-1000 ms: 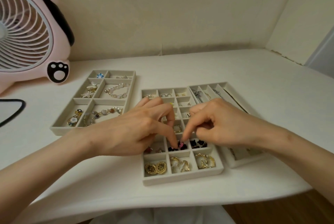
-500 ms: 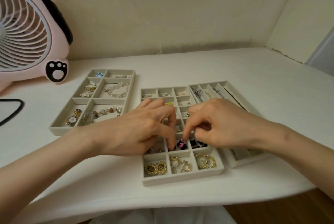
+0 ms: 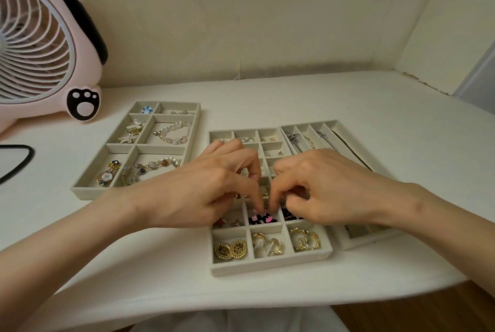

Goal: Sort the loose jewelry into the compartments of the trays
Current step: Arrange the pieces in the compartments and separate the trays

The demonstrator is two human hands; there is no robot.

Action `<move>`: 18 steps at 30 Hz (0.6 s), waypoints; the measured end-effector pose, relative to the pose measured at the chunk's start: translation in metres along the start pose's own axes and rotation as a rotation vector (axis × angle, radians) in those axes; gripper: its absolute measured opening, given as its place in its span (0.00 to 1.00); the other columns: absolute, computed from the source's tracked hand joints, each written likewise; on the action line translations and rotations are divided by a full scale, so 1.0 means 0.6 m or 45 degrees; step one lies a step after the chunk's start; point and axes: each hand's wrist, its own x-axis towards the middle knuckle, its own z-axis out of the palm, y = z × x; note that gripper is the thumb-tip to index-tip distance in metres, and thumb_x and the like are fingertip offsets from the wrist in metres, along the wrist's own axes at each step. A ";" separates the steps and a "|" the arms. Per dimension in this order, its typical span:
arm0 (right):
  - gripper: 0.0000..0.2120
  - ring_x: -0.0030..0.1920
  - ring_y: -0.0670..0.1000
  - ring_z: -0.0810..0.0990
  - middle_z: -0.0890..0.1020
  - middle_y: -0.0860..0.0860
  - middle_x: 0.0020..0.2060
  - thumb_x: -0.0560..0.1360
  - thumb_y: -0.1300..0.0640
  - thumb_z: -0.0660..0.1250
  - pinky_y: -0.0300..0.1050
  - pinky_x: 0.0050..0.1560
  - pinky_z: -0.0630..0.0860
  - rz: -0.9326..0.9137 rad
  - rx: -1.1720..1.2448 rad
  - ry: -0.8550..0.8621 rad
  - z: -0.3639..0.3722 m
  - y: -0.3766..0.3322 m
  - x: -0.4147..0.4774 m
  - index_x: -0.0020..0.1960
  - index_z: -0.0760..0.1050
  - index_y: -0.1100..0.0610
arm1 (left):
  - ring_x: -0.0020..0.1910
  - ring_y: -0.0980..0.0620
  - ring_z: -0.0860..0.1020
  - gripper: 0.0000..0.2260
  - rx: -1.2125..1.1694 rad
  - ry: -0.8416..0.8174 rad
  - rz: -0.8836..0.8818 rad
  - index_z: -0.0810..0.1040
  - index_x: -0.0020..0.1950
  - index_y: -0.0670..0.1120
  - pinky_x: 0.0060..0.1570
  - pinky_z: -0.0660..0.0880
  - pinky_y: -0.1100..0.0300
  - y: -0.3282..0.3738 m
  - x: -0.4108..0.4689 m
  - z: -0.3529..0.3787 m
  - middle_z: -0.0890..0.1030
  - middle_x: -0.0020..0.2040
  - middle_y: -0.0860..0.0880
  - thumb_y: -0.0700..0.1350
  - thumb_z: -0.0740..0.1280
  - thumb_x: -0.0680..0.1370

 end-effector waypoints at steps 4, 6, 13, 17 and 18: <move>0.14 0.36 0.41 0.72 0.71 0.41 0.29 0.69 0.58 0.61 0.31 0.35 0.61 0.013 0.112 0.104 -0.005 0.004 0.001 0.42 0.82 0.44 | 0.47 0.58 0.63 0.20 -0.012 0.055 -0.019 0.78 0.51 0.58 0.48 0.60 0.62 -0.006 -0.006 -0.003 0.69 0.47 0.56 0.39 0.55 0.70; 0.13 0.37 0.43 0.74 0.73 0.41 0.30 0.71 0.60 0.64 0.32 0.36 0.64 0.003 0.153 0.112 -0.005 0.003 0.003 0.44 0.82 0.44 | 0.48 0.58 0.65 0.16 -0.026 0.097 -0.046 0.78 0.52 0.57 0.50 0.62 0.62 -0.012 -0.013 -0.006 0.69 0.47 0.57 0.38 0.61 0.72; 0.04 0.37 0.44 0.74 0.76 0.45 0.33 0.72 0.53 0.70 0.31 0.37 0.62 -0.097 0.189 0.073 0.011 -0.019 0.023 0.44 0.82 0.44 | 0.48 0.58 0.68 0.05 -0.091 0.096 -0.107 0.75 0.48 0.59 0.49 0.63 0.59 -0.024 -0.044 -0.016 0.71 0.46 0.59 0.52 0.62 0.74; 0.02 0.37 0.43 0.73 0.74 0.44 0.32 0.71 0.49 0.71 0.35 0.38 0.66 -0.139 0.176 0.020 0.017 -0.031 0.036 0.43 0.82 0.44 | 0.47 0.58 0.68 0.06 -0.061 0.059 -0.103 0.77 0.45 0.59 0.49 0.61 0.63 -0.028 -0.052 -0.015 0.70 0.44 0.61 0.58 0.63 0.73; 0.02 0.36 0.42 0.72 0.74 0.43 0.32 0.71 0.48 0.71 0.36 0.39 0.67 -0.138 0.169 -0.003 0.018 -0.033 0.038 0.43 0.82 0.44 | 0.47 0.59 0.68 0.07 -0.059 0.060 -0.106 0.78 0.45 0.59 0.49 0.60 0.64 -0.028 -0.052 -0.015 0.70 0.43 0.61 0.59 0.63 0.73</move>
